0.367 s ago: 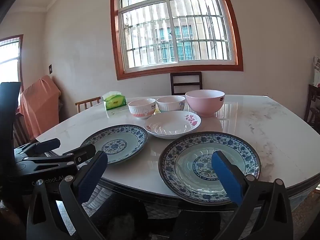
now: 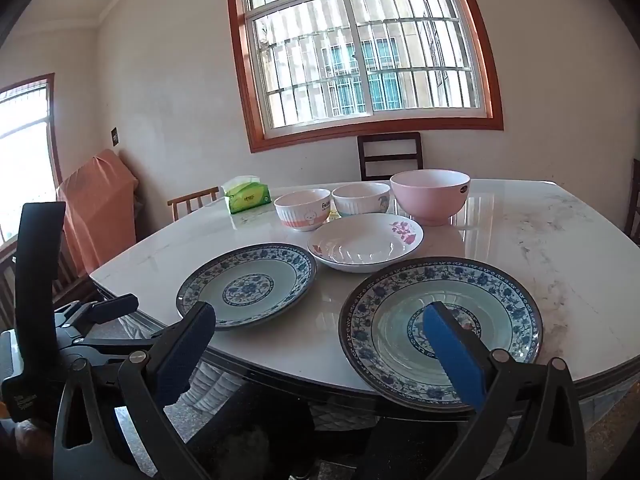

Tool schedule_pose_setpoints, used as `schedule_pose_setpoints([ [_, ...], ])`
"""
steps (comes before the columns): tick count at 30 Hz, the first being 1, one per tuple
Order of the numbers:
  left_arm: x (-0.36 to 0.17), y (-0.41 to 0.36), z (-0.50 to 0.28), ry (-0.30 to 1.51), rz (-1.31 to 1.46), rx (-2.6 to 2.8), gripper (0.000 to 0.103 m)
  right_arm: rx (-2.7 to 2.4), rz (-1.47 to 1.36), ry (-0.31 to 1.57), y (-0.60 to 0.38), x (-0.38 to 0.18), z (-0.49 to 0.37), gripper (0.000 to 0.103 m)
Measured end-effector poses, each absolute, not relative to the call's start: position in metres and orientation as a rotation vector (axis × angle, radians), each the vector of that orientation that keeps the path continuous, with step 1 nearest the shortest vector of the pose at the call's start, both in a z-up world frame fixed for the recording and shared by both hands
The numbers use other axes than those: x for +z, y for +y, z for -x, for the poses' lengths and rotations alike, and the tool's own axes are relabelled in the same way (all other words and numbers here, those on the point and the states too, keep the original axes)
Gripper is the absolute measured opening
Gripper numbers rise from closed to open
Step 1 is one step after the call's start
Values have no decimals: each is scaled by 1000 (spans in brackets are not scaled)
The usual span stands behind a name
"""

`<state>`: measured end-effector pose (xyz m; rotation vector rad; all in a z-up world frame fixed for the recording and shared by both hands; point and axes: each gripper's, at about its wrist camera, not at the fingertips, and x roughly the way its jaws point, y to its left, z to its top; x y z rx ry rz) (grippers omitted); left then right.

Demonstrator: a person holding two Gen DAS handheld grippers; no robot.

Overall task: Organize plates and bowls
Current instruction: 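Move the left gripper toward the large blue-and-white plate while the right gripper approaches the smaller one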

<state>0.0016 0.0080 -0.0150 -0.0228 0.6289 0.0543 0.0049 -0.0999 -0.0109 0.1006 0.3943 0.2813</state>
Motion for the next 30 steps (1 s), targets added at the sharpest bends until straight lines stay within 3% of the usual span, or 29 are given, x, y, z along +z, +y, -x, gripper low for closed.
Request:
schedule_pose_setpoints([
  [13,-15,37,-27,704,110,46,103,518,-299,610,-102,3,-71,103],
  [24,-13,72,-54,731,160,96,102,610,-338,729,-83,-8,-115,71],
  [26,-12,78,-61,738,155,112,102,609,-367,773,-82,-15,-127,59],
  [30,-15,96,-78,781,214,112,102,602,-386,853,-77,-29,-149,52],
])
